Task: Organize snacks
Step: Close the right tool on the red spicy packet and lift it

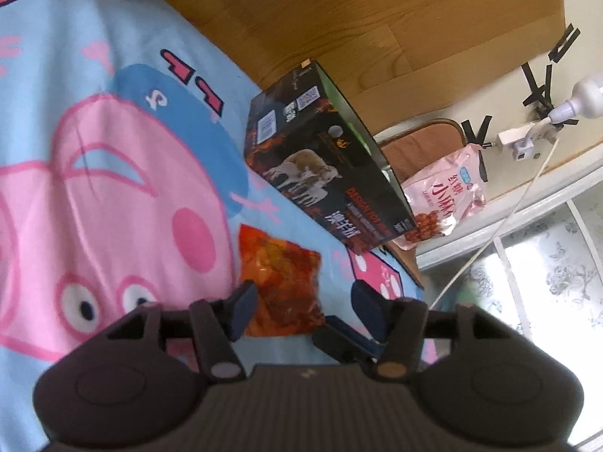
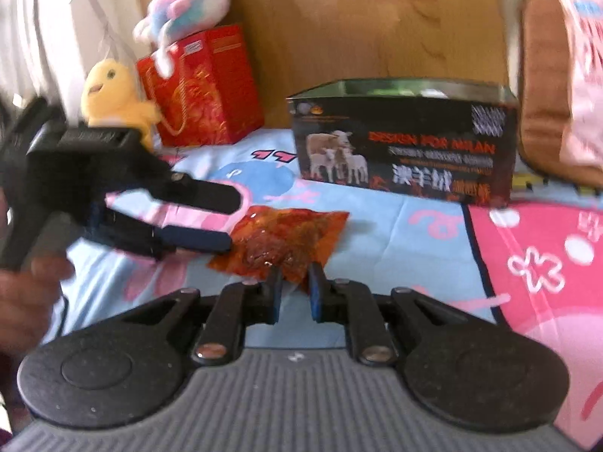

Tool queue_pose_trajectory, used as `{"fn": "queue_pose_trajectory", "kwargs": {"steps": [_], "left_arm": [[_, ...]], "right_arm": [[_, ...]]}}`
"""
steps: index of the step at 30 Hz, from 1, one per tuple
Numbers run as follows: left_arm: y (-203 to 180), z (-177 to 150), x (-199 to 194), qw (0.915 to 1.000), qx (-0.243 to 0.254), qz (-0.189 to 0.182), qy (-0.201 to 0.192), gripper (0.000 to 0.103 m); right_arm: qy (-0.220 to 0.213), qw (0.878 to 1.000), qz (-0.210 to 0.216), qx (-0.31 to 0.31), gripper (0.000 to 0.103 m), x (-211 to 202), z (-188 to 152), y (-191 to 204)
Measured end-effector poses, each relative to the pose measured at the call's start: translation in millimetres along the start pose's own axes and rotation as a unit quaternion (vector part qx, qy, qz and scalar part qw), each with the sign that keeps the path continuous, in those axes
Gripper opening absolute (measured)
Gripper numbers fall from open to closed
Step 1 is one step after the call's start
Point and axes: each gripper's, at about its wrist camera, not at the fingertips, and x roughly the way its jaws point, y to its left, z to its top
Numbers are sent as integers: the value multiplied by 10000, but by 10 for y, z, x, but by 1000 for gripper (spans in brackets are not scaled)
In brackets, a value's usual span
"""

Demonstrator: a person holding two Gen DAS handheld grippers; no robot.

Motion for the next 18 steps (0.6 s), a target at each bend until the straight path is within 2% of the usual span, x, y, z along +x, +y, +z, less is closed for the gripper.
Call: {"fn": "queue_pose_trajectory", "kwargs": {"steps": [1,2,3,4,5,7,9,14,16,18], "left_arm": [[-2,-12,24,10000,6,-36,31,52],[-27,-21,89,9999,43,-87,126,42],[-45,-30,157,9996,79,-134,219,23],[-49,-44,234,9990,84,-188,393,15],[-46,-74,328,9983,68,-195,552,12],[-19,-96,316,9986,39,-229,474,15],[1,-86,279,9990,21,-120,426,11],[-43,-74,63,9968,437,665,-46,10],[-97,-77,-13,9915,722,1051,-250,10],[-175,-90,-61,9822,1034,1497,-475,10]], "right_arm": [[3,9998,73,175,16,4,3,-53],[14,9994,137,321,15,4,7,-92],[15,9991,163,384,15,6,8,-107],[13,9991,150,385,15,6,7,-96],[6,9994,115,339,15,3,3,-74],[2,9997,65,250,13,-3,-8,-31],[-2,9994,111,342,14,-13,-13,-62],[11,9974,333,635,13,-13,-8,-173],[18,9963,404,758,13,-10,-8,-207],[22,9954,457,847,13,-16,-11,-225]]}}
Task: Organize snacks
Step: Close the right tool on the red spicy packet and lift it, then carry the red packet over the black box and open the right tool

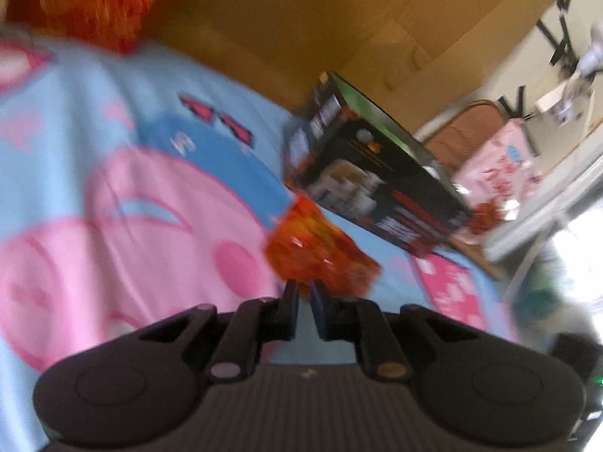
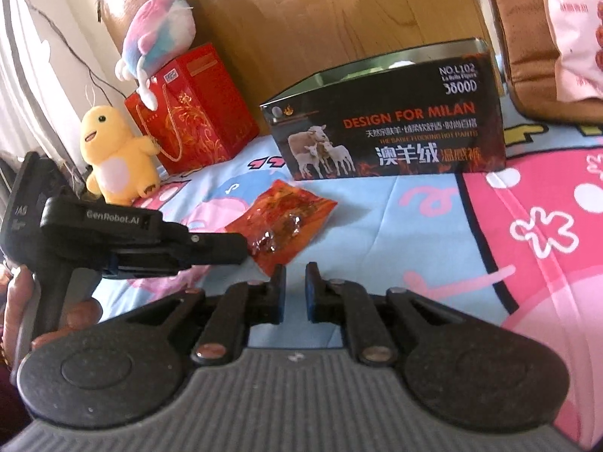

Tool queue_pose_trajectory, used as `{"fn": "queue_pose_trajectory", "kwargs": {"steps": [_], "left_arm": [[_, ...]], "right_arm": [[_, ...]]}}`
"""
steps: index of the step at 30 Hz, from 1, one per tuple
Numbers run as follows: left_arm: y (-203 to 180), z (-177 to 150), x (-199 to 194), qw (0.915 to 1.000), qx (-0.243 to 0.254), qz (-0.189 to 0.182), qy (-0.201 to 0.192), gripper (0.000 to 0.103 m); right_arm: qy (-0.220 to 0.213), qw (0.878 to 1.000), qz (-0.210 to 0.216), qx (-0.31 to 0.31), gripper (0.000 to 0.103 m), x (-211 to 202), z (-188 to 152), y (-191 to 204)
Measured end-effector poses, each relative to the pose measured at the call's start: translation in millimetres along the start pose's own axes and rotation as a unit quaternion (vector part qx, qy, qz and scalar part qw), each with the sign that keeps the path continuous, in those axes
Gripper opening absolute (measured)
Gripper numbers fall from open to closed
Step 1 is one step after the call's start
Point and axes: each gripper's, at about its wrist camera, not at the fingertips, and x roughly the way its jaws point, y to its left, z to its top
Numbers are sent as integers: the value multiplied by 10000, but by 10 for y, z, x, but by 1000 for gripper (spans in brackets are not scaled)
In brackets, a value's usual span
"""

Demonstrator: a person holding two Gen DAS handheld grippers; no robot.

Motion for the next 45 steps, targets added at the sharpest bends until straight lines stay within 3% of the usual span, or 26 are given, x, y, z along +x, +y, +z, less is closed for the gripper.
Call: {"fn": "queue_pose_trajectory", "kwargs": {"steps": [4,8,21,26,32,39,45], "left_arm": [[-71,-17,-76,9958,439,722,-354,10],[-95,-46,-81,9932,646,837,-484,10],[-28,-71,-104,9951,552,600,-567,10],[2,-61,-109,9960,481,512,-554,10],[36,-48,-113,9969,393,425,-533,10],[138,-21,-119,9987,88,176,-476,10],[122,-28,-117,9985,135,189,-487,10]], "right_arm": [[14,10000,51,77,14,-9,2,-16],[45,9997,123,220,14,-15,12,-56],[206,9869,144,1594,14,-139,-27,-184],[309,9794,151,1992,24,-99,20,-178],[396,9713,245,2331,24,-4,57,-187],[427,9534,533,2937,24,165,88,-260],[338,9588,581,2759,25,326,166,-164]]}}
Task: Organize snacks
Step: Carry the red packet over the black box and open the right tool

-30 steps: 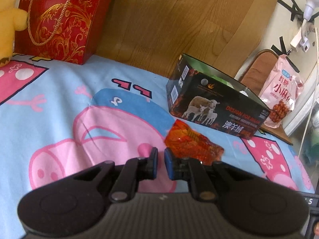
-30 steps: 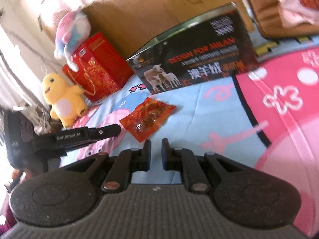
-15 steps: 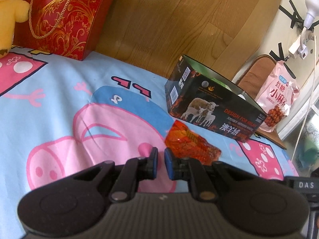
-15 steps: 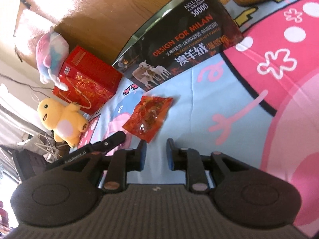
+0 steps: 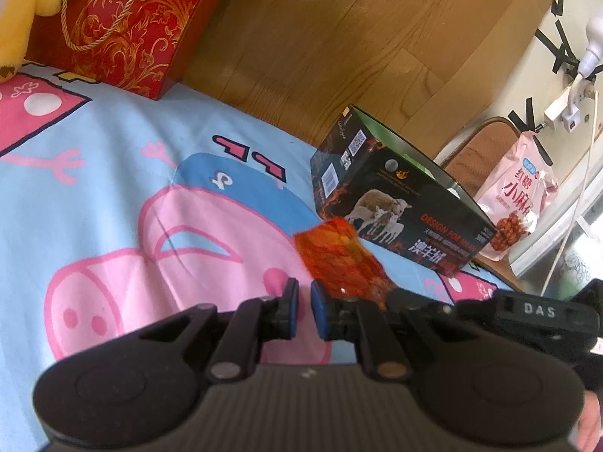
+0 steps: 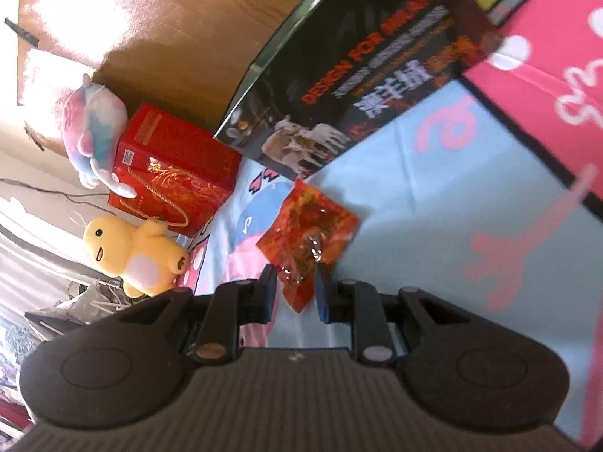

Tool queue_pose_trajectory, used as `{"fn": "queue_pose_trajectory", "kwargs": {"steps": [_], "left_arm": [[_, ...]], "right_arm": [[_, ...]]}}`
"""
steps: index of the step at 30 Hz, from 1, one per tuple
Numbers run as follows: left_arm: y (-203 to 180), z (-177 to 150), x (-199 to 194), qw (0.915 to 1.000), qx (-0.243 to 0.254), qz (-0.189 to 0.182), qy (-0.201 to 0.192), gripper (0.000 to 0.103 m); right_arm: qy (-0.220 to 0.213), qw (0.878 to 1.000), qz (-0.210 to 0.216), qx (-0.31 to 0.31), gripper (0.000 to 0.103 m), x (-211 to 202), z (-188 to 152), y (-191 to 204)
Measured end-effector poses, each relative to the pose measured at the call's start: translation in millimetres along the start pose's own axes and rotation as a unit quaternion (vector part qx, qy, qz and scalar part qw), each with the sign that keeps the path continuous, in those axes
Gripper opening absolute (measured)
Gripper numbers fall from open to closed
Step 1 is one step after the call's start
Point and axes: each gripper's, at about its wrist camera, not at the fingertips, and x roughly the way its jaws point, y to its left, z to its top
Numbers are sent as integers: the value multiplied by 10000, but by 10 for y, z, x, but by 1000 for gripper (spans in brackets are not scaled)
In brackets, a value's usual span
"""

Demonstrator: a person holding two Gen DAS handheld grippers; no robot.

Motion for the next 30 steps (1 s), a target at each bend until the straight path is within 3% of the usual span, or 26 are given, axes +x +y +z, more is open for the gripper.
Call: {"fn": "queue_pose_trajectory", "kwargs": {"steps": [3,4,5,9,12,16,19,25,30], "left_arm": [[47,10,-1,9998,-159,-151,25,15],[93,18,-2,9988,-334,-360,61,20],[157,23,4,9959,-581,-686,130,31],[340,30,30,9850,-1237,-1182,233,33],[305,25,35,9864,-1171,-1126,237,32],[279,22,48,9875,-1107,-1102,235,33],[279,18,55,9877,-1083,-1100,230,33],[298,20,62,9875,-1107,-1098,221,30],[317,21,53,9864,-1162,-1142,219,30]], "right_arm": [[-15,10000,31,-50,26,60,-6,45],[-18,9999,41,-107,27,73,-16,64],[-5,9998,43,-172,27,80,-22,75],[181,9978,457,-448,25,69,-67,143],[45,9957,312,-874,26,-12,-37,222],[-407,9881,-209,-1466,26,-87,186,262],[-289,9836,-370,-1739,26,83,363,215],[177,9835,-139,-1795,27,396,376,140],[271,9940,163,-1044,26,224,297,-46]]}}
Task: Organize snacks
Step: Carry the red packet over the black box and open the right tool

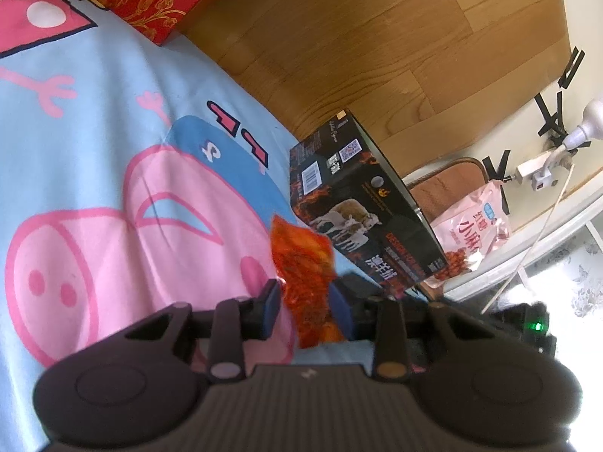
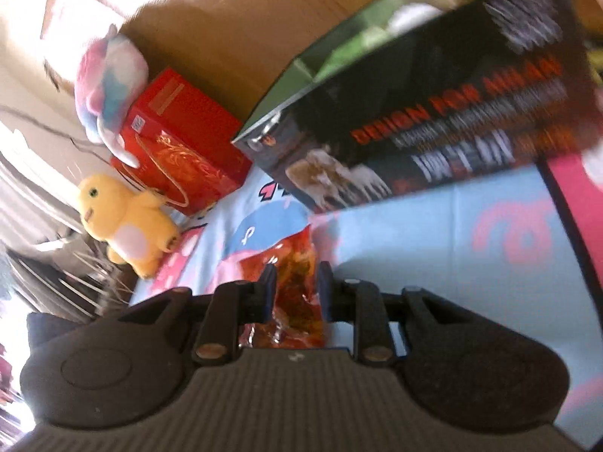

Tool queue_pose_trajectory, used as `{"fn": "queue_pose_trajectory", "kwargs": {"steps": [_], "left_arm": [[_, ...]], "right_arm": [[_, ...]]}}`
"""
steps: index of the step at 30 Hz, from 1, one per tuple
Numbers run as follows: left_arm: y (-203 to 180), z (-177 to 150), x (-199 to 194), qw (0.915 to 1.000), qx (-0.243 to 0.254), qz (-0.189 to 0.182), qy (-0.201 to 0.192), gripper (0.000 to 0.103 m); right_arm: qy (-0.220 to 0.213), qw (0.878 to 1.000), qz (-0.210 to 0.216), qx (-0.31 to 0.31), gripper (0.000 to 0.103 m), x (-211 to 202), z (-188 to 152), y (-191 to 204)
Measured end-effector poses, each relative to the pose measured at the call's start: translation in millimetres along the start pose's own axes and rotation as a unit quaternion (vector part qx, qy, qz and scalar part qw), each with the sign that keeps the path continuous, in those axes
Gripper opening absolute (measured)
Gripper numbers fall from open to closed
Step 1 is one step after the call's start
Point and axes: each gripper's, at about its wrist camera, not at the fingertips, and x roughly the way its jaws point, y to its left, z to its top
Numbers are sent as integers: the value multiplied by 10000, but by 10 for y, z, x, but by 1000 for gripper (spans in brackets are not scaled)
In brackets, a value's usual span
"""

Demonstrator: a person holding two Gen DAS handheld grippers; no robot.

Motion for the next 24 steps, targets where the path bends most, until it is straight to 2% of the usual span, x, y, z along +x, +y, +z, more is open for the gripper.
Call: {"fn": "queue_pose_trajectory", "kwargs": {"steps": [1,2,3,4,7,10,12,14,16,17,18,20,22,24], "left_arm": [[2,1,12,10000,8,-69,48,30],[3,-2,23,9998,11,-160,108,30],[-5,-16,23,9997,23,-207,128,30],[-22,-28,31,9997,76,-207,143,30],[-77,-63,46,9993,214,-255,181,29],[-119,-85,6,9976,200,-624,241,29],[-210,-89,-43,9960,241,-827,249,39],[-364,-83,-109,9959,454,-763,154,48],[-476,-59,-183,9952,536,-818,92,65],[-508,-40,-224,9947,509,-890,59,81],[-527,-25,-263,9941,453,-986,22,91],[-566,-8,-293,9924,360,-1174,71,90],[-634,-3,-273,9892,304,-1420,193,83],[-758,-8,-219,9851,375,-1647,329,66]], "right_arm": [[37,9996,166,205,23,-42,-44,-49],[60,9983,407,424,14,-82,-93,-70],[103,9958,691,594,14,-120,-158,-95],[88,9948,798,621,14,-157,-230,-67],[-88,9985,445,289,14,-212,-353,27],[-193,9977,508,417,13,-301,-396,23],[-244,9957,663,592,13,-418,-406,-15],[-277,9917,953,823,12,-529,-409,-48],[-439,9888,1118,887,12,-669,-377,-33],[-545,9878,1149,895,12,-696,-338,-5],[-665,9859,1221,929,12,-767,-312,-8],[-834,9793,1456,1134,12,-886,-260,-52],[-931,9709,1764,1327,12,-969,-228,-95],[-987,9634,2010,1476,12,-1012,-197,-127]]}}
